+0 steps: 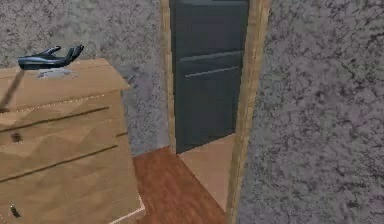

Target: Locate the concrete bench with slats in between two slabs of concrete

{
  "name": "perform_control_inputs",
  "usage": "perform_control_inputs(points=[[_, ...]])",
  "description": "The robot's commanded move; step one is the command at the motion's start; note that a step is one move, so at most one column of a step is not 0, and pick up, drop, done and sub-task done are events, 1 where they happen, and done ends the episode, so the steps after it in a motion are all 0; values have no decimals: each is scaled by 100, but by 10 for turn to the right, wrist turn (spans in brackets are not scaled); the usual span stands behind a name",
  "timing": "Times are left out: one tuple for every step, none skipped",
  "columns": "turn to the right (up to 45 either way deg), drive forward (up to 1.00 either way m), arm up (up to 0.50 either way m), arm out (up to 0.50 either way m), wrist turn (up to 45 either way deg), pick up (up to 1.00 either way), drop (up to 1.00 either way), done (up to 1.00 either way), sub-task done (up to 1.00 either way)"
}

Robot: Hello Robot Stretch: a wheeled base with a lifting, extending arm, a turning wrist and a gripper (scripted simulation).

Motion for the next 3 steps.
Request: perform_control_inputs(points=[[0, 100, 0, 0, 0, 0, 0, 0, 0], [450, 0, 0, 0, 0, 0, 0, 0, 0], [90, 0, 0, 0, 0, 0, 0, 0, 0]])
